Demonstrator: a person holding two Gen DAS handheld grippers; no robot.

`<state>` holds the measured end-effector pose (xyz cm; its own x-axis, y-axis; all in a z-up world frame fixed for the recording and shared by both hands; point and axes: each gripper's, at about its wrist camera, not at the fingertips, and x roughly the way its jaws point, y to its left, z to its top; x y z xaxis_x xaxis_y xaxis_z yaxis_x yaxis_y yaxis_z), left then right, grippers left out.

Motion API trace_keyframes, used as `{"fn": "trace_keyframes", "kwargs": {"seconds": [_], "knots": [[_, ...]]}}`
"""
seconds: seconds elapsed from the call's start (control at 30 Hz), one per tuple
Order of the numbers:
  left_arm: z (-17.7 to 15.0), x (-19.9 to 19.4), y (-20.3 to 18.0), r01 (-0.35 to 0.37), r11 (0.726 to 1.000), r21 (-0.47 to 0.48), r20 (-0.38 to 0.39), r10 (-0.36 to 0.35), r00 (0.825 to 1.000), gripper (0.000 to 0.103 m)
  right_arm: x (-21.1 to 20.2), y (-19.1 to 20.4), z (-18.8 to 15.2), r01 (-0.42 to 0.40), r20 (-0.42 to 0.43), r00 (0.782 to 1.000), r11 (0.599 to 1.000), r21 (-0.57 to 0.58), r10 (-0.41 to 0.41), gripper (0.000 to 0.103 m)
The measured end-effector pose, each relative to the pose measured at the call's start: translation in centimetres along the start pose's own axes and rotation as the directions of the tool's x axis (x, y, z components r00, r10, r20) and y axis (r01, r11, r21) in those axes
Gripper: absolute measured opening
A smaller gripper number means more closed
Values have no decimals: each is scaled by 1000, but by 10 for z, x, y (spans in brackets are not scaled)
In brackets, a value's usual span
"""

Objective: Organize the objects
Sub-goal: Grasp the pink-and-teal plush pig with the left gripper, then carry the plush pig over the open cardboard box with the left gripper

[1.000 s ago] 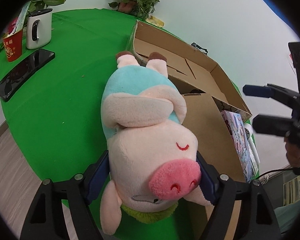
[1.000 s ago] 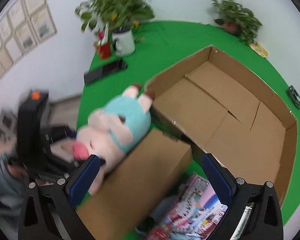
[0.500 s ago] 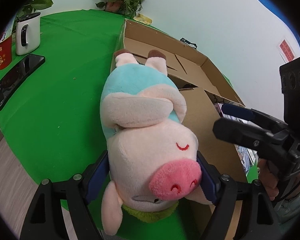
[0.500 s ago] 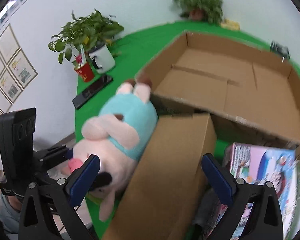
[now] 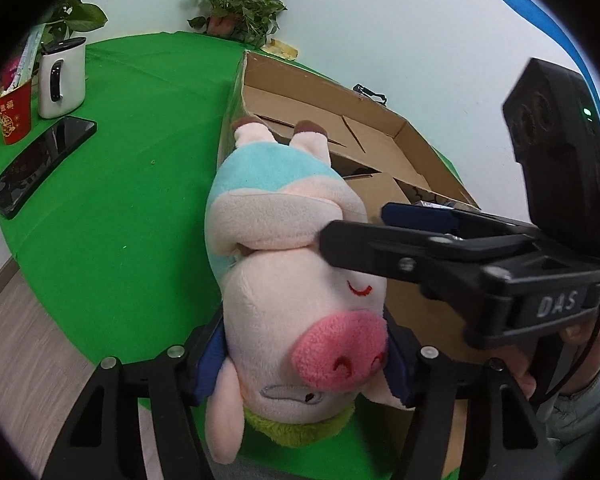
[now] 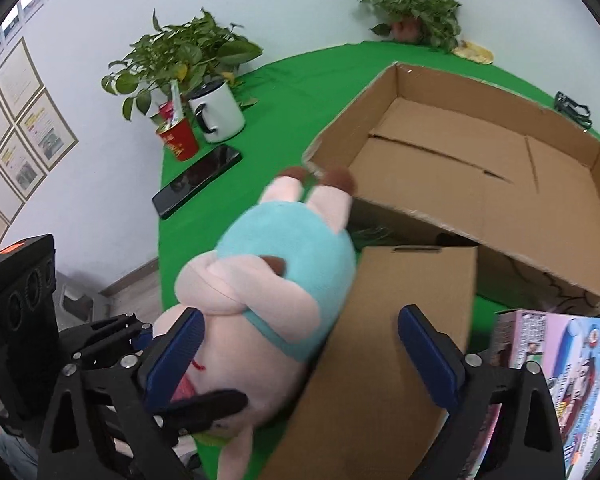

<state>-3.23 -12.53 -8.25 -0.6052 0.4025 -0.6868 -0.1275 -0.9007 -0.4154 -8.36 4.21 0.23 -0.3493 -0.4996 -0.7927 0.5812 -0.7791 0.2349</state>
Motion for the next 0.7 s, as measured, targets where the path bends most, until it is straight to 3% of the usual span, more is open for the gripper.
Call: {"fn": "trace_keyframes", "kwargs": {"seconds": [0.13, 0.37, 0.57, 0.7], "knots": [[-4, -10, -6, -20, 1000, -12, 26, 21, 999, 63, 6, 9, -4, -79, -21, 997, 996, 38, 80, 94], [-2, -44, -33, -65, 997, 32, 96, 61, 993, 63, -21, 18, -9, -159, 38, 987, 986, 46, 157, 93], [21, -60, -67, -82, 990, 110, 154, 65, 986, 63, -65, 10, -2, -235, 111, 967, 970, 58, 228, 92], [45, -64, -88, -96, 982, 163, 186, 65, 980, 63, -96, 3, 12, -255, 165, 956, 965, 54, 243, 84]]}}
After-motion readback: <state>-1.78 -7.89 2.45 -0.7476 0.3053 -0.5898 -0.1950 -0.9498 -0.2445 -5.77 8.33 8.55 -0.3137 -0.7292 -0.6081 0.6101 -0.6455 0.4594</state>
